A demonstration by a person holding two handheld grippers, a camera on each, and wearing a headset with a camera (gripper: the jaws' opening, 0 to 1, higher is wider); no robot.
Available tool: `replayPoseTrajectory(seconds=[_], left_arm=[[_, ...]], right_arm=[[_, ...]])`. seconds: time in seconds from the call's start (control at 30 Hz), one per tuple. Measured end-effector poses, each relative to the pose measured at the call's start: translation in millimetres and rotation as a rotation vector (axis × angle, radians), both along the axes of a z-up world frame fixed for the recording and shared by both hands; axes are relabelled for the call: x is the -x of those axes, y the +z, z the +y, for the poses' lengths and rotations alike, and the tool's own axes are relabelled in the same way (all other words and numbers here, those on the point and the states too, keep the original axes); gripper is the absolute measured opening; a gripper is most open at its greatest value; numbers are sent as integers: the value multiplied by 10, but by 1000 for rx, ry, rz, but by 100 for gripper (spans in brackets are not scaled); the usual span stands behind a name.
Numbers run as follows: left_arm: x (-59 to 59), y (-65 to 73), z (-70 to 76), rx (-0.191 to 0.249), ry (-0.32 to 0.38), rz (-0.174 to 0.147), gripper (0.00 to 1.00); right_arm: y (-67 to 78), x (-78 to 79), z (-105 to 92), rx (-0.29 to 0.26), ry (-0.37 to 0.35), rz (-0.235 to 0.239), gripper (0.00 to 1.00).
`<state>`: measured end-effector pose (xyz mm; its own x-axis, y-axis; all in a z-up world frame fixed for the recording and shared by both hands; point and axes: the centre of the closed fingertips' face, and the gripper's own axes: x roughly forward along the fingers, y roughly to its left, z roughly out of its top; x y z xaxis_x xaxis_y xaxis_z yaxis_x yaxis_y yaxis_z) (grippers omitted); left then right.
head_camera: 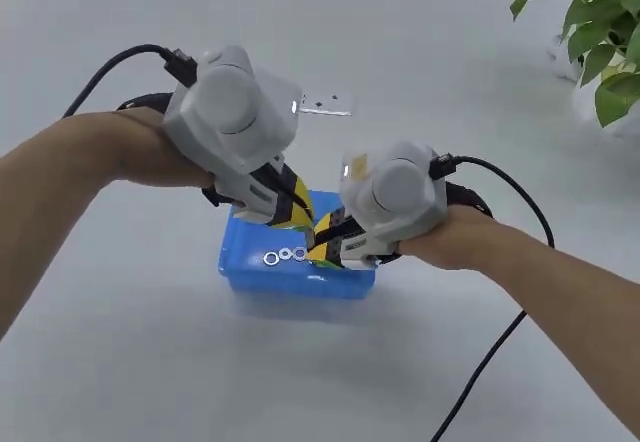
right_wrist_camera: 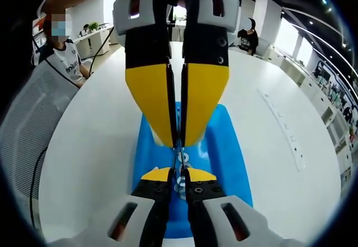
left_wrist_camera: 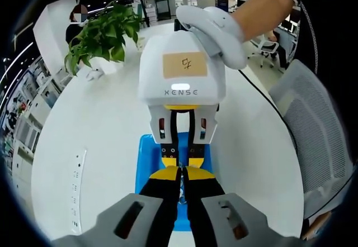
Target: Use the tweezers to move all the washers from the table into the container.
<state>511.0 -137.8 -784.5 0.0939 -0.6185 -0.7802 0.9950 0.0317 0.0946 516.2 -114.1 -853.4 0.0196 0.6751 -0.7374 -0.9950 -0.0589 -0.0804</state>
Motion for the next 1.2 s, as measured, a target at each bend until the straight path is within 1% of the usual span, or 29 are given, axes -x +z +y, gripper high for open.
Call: replayPoseTrajectory(seconds=[0.13, 0.43, 0.57, 0.8, 0.97, 1.2], left_arm=[[6, 46, 8, 2, 1, -4, 6], [43, 161, 37, -1, 0, -19, 6], [76, 232, 52, -5, 0, -29, 6], [153, 344, 80, -9, 1, -34, 5], [190, 422, 85, -9, 2, -43, 5], [247, 509, 75, -6, -1, -55, 5]], right_arm=[[40, -7, 5, -4, 0, -5, 11], [173, 29, 30, -13, 0, -24, 11], [232, 47, 37, -19, -4, -31, 11], [346, 109, 63, -35, -6, -42, 11], [431, 148, 60, -39, -8, -59, 12], [477, 180, 23, -34, -16, -73, 12]])
